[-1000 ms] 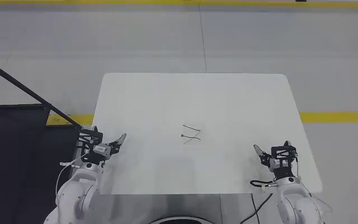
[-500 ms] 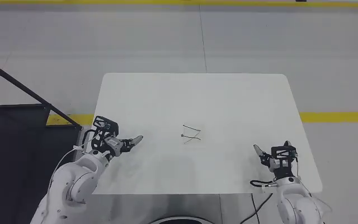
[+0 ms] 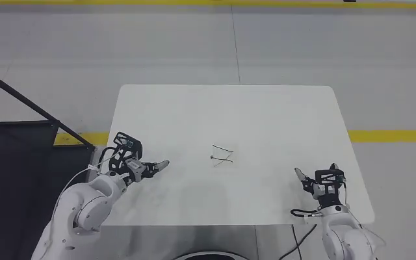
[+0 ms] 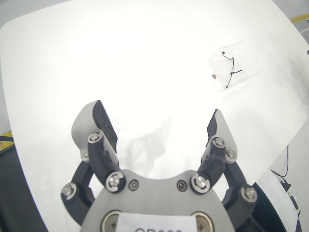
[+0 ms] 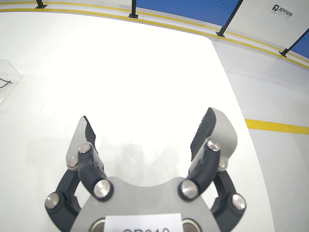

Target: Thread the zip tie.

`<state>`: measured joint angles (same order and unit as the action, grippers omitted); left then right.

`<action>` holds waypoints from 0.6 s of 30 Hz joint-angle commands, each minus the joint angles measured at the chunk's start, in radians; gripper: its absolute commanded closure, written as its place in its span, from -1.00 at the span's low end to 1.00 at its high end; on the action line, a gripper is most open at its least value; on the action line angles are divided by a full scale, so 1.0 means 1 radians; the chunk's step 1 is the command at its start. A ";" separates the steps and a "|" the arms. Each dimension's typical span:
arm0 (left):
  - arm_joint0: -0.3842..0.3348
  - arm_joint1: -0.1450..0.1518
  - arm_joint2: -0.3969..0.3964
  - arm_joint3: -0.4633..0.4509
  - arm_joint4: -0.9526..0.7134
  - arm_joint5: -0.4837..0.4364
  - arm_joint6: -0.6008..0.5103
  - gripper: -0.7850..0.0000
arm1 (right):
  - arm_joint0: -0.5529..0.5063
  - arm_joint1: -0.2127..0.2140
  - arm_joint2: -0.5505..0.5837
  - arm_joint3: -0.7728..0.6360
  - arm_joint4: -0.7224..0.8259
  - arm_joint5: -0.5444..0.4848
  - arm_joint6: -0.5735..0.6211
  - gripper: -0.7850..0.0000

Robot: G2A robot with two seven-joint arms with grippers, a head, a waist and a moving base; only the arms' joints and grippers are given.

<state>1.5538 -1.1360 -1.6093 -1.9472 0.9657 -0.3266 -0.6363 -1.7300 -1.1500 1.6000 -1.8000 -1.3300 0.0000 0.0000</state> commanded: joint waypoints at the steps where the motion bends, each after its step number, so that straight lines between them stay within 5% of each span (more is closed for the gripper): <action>1: 0.000 -0.001 0.006 0.005 -0.023 0.007 0.008 -1.00 | 0.000 0.000 0.000 0.000 0.000 0.000 0.000 -1.00; 18: -0.305 -0.012 0.140 0.221 -0.575 0.159 -0.319 -1.00 | 0.000 0.000 0.000 0.000 0.000 0.000 0.000 -1.00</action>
<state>1.2708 -1.1468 -1.4848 -1.7482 0.4133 -0.1789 -0.9466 -1.7300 -1.1500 1.6000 -1.8000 -1.3300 0.0000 0.0000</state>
